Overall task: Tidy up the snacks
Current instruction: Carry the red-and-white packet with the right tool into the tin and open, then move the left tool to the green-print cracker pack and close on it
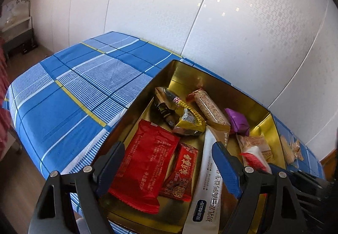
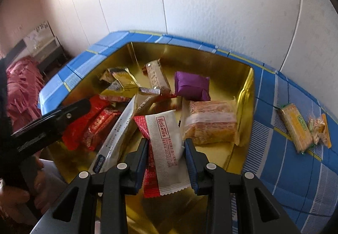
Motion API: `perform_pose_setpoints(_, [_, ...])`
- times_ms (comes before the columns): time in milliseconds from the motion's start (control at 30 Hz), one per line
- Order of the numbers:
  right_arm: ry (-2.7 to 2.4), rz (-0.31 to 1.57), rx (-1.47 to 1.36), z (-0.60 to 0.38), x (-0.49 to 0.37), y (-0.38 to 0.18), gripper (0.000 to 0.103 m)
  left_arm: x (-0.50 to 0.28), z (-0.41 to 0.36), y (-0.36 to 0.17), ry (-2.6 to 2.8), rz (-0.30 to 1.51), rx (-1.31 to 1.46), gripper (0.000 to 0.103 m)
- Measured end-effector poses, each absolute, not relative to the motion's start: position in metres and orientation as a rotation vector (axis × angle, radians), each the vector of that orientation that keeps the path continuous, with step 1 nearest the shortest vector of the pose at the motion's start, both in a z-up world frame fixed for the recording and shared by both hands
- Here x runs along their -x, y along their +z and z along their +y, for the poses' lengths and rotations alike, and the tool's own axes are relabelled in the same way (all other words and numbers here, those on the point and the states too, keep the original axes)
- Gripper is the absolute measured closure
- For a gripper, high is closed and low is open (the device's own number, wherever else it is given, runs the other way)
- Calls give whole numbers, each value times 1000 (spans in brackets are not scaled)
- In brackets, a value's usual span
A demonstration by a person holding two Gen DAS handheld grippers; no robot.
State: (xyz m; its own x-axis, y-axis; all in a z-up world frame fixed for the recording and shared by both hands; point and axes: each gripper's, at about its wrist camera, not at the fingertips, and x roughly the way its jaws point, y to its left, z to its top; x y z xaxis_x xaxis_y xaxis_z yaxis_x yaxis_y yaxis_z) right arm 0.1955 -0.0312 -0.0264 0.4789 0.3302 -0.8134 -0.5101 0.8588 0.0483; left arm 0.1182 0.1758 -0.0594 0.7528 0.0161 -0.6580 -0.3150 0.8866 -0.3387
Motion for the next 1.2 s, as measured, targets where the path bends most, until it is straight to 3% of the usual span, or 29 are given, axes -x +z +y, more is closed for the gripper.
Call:
perform_pose_setpoints(533, [477,943,143,-38,-205,-23,63,-120,172,-60,188,707,429,18])
perform_pose_setpoints(1200, [320,840,44,-153,-176,-7,63,-119,137,-52,126,671,313,18])
